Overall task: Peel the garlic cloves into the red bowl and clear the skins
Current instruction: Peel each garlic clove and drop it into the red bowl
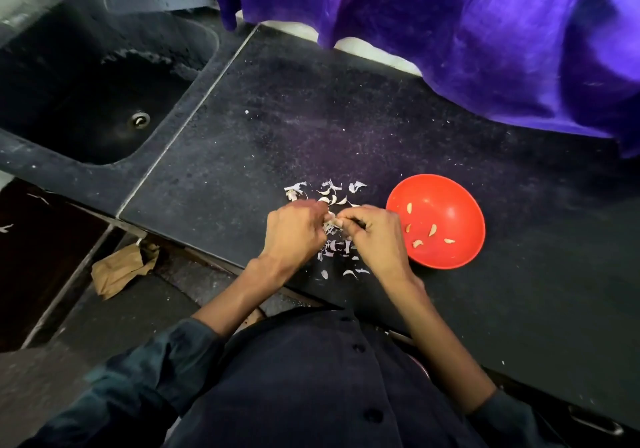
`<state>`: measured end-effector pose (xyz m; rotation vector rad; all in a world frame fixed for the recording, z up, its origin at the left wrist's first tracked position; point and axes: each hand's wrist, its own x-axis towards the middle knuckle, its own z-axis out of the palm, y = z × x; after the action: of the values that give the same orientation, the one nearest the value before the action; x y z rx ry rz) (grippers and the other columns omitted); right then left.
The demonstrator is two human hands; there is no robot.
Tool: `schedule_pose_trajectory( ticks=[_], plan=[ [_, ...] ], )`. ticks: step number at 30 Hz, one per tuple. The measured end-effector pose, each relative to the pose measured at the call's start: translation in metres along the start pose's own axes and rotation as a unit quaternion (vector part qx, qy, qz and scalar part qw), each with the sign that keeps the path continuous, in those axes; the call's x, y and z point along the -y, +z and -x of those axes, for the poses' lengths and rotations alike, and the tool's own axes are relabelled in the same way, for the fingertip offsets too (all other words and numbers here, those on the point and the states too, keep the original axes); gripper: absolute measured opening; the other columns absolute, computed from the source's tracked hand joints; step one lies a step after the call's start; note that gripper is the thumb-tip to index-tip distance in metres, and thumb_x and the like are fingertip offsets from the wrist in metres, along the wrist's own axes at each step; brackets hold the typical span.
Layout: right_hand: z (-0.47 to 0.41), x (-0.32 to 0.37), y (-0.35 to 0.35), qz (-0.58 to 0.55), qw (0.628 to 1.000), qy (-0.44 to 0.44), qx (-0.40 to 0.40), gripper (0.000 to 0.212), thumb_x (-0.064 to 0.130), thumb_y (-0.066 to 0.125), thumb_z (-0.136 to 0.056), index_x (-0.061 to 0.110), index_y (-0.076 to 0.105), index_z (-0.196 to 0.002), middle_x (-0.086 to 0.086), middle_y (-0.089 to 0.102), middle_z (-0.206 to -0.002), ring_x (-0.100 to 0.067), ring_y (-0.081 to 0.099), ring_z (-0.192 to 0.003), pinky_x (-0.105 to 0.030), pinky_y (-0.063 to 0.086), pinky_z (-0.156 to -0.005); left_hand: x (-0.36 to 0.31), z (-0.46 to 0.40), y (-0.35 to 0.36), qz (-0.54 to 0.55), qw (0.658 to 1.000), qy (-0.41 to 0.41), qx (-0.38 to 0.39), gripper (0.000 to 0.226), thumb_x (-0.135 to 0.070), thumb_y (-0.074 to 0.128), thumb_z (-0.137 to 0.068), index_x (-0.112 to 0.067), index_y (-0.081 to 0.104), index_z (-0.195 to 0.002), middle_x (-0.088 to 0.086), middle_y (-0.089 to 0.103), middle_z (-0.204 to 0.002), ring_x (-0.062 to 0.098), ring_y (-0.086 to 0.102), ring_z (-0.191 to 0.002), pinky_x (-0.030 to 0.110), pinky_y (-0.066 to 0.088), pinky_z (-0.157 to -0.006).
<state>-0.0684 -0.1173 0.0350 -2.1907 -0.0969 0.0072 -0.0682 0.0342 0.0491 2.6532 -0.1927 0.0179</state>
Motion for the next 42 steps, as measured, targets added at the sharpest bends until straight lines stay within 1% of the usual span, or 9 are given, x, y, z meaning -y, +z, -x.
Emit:
schedule_pose_trajectory(
  ticks=[2, 5, 8, 11, 22, 26, 30, 34, 42],
  plan=[
    [0.001, 0.003, -0.001, -0.147, 0.986, 0.075, 0.014, 0.014, 0.002, 0.070, -0.084, 0.015, 0.076, -0.084, 0.001, 0.068, -0.072, -0.010, 0.064, -0.060, -0.023, 0.056, -0.060, 0.003, -0.002, 0.002, 0.150, 0.986, -0.073, 0.004, 0.018, -0.016, 0.059, -0.092, -0.013, 0.067, -0.076, 0.005, 0.066, -0.068, 0.028, 0.060, -0.064, 0.032, 0.045, -0.057],
    [0.005, 0.007, -0.001, -0.335, 0.928, 0.163, 0.016, 0.013, -0.002, 0.066, -0.086, 0.008, 0.073, -0.086, -0.003, 0.070, -0.071, -0.011, 0.064, -0.061, -0.022, 0.057, -0.060, 0.001, -0.003, 0.002, 0.419, 0.890, -0.177, 0.033, 0.025, -0.010, 0.059, -0.094, -0.010, 0.065, -0.070, 0.001, 0.064, -0.060, 0.016, 0.058, -0.053, 0.024, 0.047, -0.043],
    [0.010, 0.009, 0.001, -0.408, 0.894, 0.183, 0.008, 0.011, -0.002, 0.062, -0.088, 0.003, 0.072, -0.091, -0.008, 0.072, -0.075, -0.016, 0.068, -0.067, -0.025, 0.058, -0.065, -0.005, -0.001, 0.002, 0.528, 0.821, -0.209, 0.059, 0.027, -0.006, 0.053, -0.097, -0.008, 0.060, -0.072, -0.001, 0.062, -0.062, 0.008, 0.056, -0.053, 0.020, 0.043, -0.038],
    [0.013, 0.010, -0.001, -0.430, 0.884, 0.183, -0.020, 0.014, -0.002, 0.062, -0.088, 0.008, 0.072, -0.087, -0.005, 0.071, -0.074, -0.016, 0.067, -0.069, -0.026, 0.059, -0.067, -0.002, 0.000, 0.004, 0.555, 0.795, -0.236, 0.063, 0.024, -0.009, 0.052, -0.098, -0.008, 0.060, -0.076, 0.002, 0.064, -0.072, 0.006, 0.056, -0.053, 0.020, 0.045, -0.038],
    [0.016, 0.005, -0.003, -0.378, 0.913, 0.151, -0.029, 0.013, -0.001, 0.064, -0.088, 0.007, 0.071, -0.095, -0.013, 0.071, -0.090, -0.019, 0.069, -0.076, -0.029, 0.060, -0.069, 0.012, 0.001, 0.012, 0.401, 0.908, -0.122, -0.007, 0.011, -0.018, 0.079, -0.078, -0.027, 0.076, -0.084, -0.011, 0.073, -0.078, 0.009, 0.068, -0.069, 0.024, 0.054, -0.061],
    [0.014, 0.003, -0.003, -0.334, 0.931, 0.141, -0.036, 0.013, 0.001, 0.065, -0.088, 0.011, 0.072, -0.094, -0.005, 0.072, -0.084, -0.018, 0.068, -0.072, -0.031, 0.061, -0.067, 0.013, 0.001, 0.012, 0.381, 0.917, -0.117, -0.027, 0.017, -0.015, 0.084, -0.072, -0.028, 0.075, -0.080, -0.010, 0.073, -0.076, 0.012, 0.064, -0.063, 0.032, 0.055, -0.067],
    [0.012, -0.001, -0.001, -0.279, 0.950, 0.127, -0.056, 0.016, 0.003, 0.067, -0.087, 0.017, 0.073, -0.092, -0.001, 0.072, -0.083, -0.013, 0.068, -0.069, -0.035, 0.061, -0.067, 0.011, 0.000, 0.009, 0.377, 0.923, -0.077, 0.002, 0.019, -0.012, 0.079, -0.078, -0.017, 0.077, -0.097, -0.005, 0.075, -0.092, 0.004, 0.070, -0.084, 0.033, 0.056, -0.087],
    [0.011, 0.000, -0.001, -0.262, 0.957, 0.116, -0.052, 0.012, 0.005, 0.067, -0.089, 0.011, 0.073, -0.098, -0.014, 0.072, -0.094, -0.013, 0.071, -0.073, -0.030, 0.060, -0.066, 0.010, 0.001, 0.009, 0.386, 0.920, -0.066, 0.007, 0.011, -0.020, 0.080, -0.076, -0.018, 0.077, -0.087, -0.007, 0.075, -0.085, 0.009, 0.071, -0.080, 0.036, 0.057, -0.082],
    [0.012, 0.008, -0.003, -0.291, 0.949, 0.120, -0.023, 0.016, 0.004, 0.063, -0.091, 0.016, 0.072, -0.088, -0.004, 0.072, -0.080, -0.020, 0.069, -0.072, -0.030, 0.059, -0.065, 0.011, 0.002, 0.005, 0.458, 0.886, -0.077, -0.008, 0.014, -0.014, 0.082, -0.073, -0.009, 0.069, -0.075, 0.010, 0.069, -0.071, 0.015, 0.056, -0.056, 0.025, 0.049, -0.051]
  ],
)
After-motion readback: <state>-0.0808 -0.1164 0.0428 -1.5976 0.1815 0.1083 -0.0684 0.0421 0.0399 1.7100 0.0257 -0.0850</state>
